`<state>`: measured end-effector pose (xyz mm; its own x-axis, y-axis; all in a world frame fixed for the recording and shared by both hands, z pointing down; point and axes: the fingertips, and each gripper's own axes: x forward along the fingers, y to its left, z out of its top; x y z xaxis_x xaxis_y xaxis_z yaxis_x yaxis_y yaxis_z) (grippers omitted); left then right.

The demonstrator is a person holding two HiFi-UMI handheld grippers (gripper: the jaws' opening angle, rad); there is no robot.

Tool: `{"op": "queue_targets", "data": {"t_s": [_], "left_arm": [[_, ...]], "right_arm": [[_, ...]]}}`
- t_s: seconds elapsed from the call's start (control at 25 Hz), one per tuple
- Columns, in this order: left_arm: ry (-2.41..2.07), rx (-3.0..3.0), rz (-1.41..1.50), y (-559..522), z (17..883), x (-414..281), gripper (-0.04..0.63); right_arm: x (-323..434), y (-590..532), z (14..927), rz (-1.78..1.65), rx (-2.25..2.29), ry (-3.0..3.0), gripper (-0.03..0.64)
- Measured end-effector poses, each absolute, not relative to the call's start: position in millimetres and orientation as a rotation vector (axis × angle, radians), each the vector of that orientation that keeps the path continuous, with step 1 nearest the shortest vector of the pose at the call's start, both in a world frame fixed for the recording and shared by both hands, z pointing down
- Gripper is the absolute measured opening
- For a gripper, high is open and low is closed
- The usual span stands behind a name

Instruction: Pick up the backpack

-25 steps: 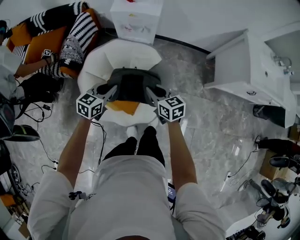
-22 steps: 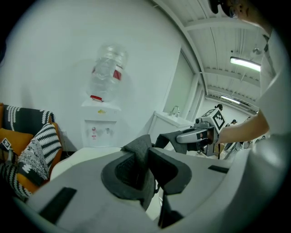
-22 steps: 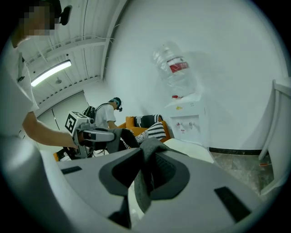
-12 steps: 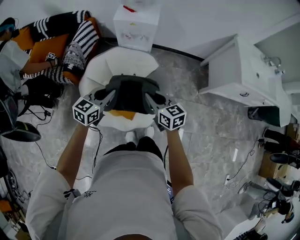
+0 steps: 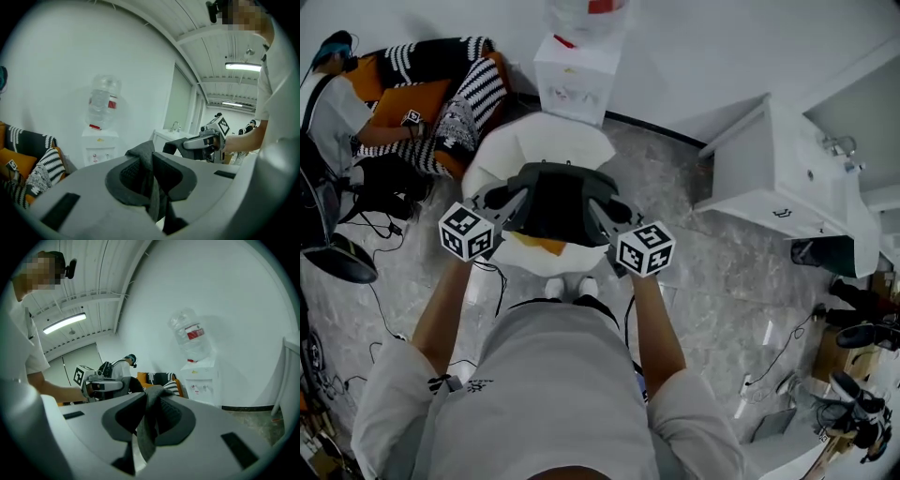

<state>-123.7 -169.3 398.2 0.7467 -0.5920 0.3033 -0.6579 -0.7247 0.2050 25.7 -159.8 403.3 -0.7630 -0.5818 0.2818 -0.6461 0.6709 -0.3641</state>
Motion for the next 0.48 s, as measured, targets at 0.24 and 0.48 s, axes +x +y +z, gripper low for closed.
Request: {"op": "queue_targets", "data": {"t_s": [0.24, 0.48], "left_arm": [[-1.027, 2.688, 0.272, -164, 365, -112, 0.043], [-1.056, 2.724, 0.213, -169, 331, -103, 0.043]], "right_arm": [[37, -158, 370, 0.609, 0.985, -2.788, 0.057], [47, -164, 333, 0.514, 0.981, -2.836, 0.057]]}}
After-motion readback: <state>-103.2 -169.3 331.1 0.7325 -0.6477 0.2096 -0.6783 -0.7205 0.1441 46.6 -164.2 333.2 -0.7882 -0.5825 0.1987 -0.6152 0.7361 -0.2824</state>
